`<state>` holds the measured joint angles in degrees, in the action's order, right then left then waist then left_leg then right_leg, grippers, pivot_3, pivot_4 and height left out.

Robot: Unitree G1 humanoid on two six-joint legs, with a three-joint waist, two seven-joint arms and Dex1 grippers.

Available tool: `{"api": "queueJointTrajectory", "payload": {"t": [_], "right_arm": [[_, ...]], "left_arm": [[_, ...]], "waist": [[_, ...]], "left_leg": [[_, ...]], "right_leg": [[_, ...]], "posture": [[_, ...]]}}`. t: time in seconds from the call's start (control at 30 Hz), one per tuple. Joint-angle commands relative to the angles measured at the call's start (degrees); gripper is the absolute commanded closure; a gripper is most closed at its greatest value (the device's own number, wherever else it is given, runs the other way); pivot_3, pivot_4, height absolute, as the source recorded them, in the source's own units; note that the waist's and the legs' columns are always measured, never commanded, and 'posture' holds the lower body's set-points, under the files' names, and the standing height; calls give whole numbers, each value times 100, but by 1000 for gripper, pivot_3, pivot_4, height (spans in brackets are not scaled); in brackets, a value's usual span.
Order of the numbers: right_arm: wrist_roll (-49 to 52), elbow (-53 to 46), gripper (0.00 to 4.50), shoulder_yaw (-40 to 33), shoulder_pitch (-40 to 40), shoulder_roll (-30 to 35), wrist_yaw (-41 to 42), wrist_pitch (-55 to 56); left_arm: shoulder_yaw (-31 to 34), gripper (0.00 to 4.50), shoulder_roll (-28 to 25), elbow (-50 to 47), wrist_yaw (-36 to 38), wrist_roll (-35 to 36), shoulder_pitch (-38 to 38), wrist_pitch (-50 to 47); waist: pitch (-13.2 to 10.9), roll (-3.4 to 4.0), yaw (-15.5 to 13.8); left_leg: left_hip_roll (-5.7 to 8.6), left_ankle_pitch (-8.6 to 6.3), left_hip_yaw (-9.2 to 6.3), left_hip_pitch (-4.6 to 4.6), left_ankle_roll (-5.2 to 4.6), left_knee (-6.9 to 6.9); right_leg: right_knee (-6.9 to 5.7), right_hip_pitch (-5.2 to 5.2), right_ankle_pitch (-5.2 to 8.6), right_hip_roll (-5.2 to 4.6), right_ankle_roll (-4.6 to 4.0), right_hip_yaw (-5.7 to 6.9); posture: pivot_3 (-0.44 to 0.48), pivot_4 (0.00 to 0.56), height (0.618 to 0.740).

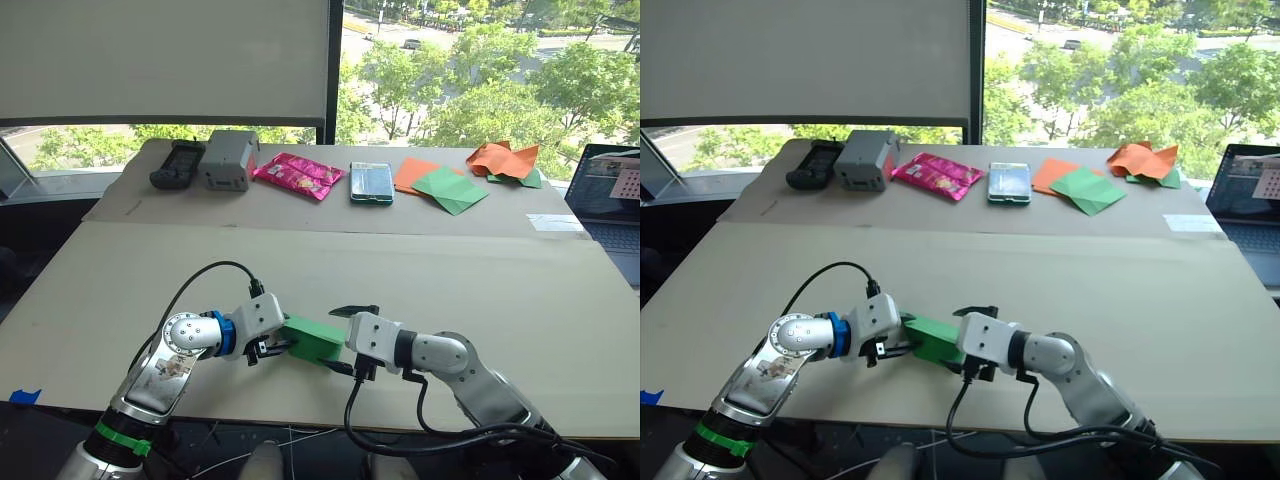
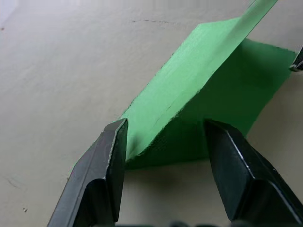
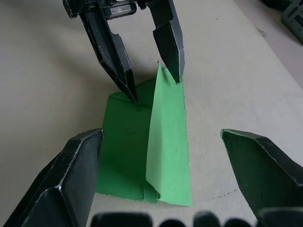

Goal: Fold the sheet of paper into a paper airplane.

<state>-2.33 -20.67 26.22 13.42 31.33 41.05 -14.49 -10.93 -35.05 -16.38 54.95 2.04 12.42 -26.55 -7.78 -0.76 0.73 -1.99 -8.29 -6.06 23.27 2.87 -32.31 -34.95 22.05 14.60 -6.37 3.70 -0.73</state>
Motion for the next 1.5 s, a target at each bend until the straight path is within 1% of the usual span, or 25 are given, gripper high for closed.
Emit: {"api": "queueJointTrajectory", "payload": {"t": [0.03, 0.13, 0.2, 0.27, 0.33, 0.43, 0.53, 0.57, 0.63, 0.7, 0.73, 0.8, 0.9, 1.07, 1.2, 1.5], "right_arm": [[-91, -126, 108, -108, 74, -74, -14, 155], [-142, -120, 108, -112, 39, -180, -73, 79], [-148, -161, 108, -166, 45, -255, -123, -1], [-96, -209, 108, -242, 53, -310, -142, -97], [-87, -215, 638, -244, 33, -349, -119, -145], [-106, -168, 1625, -230, -14, -399, -105, -195], [-241, -75, 2704, -155, -50, -372, -115, -145], [-233, -78, 2966, -161, -51, -389, -114, -149], [-225, -90, 3716, -168, -53, -421, -106, -152], [-234, -101, 4368, -161, -51, -427, -93, -154], [-237, -108, 4443, -159, -52, -423, -84, -163], [-239, -115, 4443, -161, -55, -421, -72, -174], [-256, -130, 4443, -135, -96, -406, -33, -213], [-311, -163, 4443, -97, -116, -393, 30, -259], [-324, -181, 4443, -77, -114, -393, 50, -320], [-221, -99, 4443, -89, 34, -579, 50, -670]], "left_arm": [[579, 2024, -281, -438, 244, 643, -41, -350], [1009, 2024, -697, -420, 691, 1213, -257, -531], [1286, 2024, -962, -215, 994, 1527, -393, -544], [1517, 2024, -1017, 93, 1084, 1839, -332, -664], [1583, 1989, -1025, 437, 1076, 1917, -183, -621], [1609, 1989, -905, 815, 1050, 2135, 128, -725], [1519, 2856, -776, 1118, 1061, 2256, 388, -747], [1437, 3137, -744, 1242, 1126, 2248, 481, -697], [1280, 3843, -685, 1482, 1236, 2206, 654, -592], [1101, 4469, -593, 1778, 1308, 2108, 874, -443], [968, 4492, -518, 1970, 1342, 2021, 1029, -328], [823, 4492, -436, 2202, 1393, 1921, 1204, -177], [420, 4492, -195, 2752, 1500, 1599, 1577, 216], [-59, 4492, -100, 3338, 1791, 1127, 1715, 918], [-233, 4492, -114, 3520, 1891, 887, 1677, 1314], [-438, 4492, -42, 3488, 1771, 444, 1537, 1734]], "waist": [[-1, -1, 5], [0, -1, 45], [-1, 1, 50], [-2, 2, 29], [-2, 2, -14], [-2, -5, -42], [1, -9, -44], [2, -11, -27], [2, -11, -2], [2, -11, 2], [3, -11, 1], [3, -14, 1], [4, -14, -10], [5, -14, 11], [5, -14, 12], [6, -12, 0]], "left_leg": [[-1, 0, 0, 0, 0, 0], [-3, 0, 0, -6, 0, 2], [-5, 0, 0, -11, 0, 3], [-5, -1, 0, -10, 1, 4], [-5, -1, 0, -7, 2, 4], [-2, -2, 0, 3, 3, 1], [-1, -1, 0, 4, 2, 0], [-1, -1, 0, 2, 1, 0], [-2, 1, 0, -3, -2, 0], [-5, 22, 0, -3, -35, 2], [-6, 23, 0, -5, -37, 2], [-6, 23, 0, -3, -36, 2], [-5, 23, 0, -3, -36, -3], [-4, 25, 0, -2, -40, -5], [-6, 27, 0, -3, -42, -3], [-6, 24, 0, -5, -39, -5]], "right_leg": [[0, 1, 0, 1, 0, 0], [-2, 2, 0, 2, 0, -2], [-4, 3, 1, 3, -2, -3], [-3, 7, 2, 2, -3, -3], [-1, 7, 2, 2, -3, -2], [5, 7, 2, 0, -4, -1], [3, 6, 2, 1, -3, -2], [2, 6, 1, 2, -3, -2], [-7, 4, 1, 4, -3, -2], [-8, 6, 1, 9, -3, -2], [-8, 5, 1, 10, -4, -2], [-7, 4, 0, 11, -4, -2], [-7, 1, 0, 11, -3, -4], [-7, -2, 0, 11, -3, -6], [-10, 1, 0, 15, -3, -9], [-8, -4, 0, 15, -3, -9]], "posture": [[0, 150, 720], [0, 150, 720], [0, 150, 720], [0, 150, 720], [0, 150, 720], [0, 150, 720], [0, 150, 720], [0, 150, 720], [0, 150, 720], [0, 150, 720], [0, 150, 720], [0, 150, 720], [0, 150, 720], [0, 150, 720], [0, 150, 720], [0, 150, 720]]}}
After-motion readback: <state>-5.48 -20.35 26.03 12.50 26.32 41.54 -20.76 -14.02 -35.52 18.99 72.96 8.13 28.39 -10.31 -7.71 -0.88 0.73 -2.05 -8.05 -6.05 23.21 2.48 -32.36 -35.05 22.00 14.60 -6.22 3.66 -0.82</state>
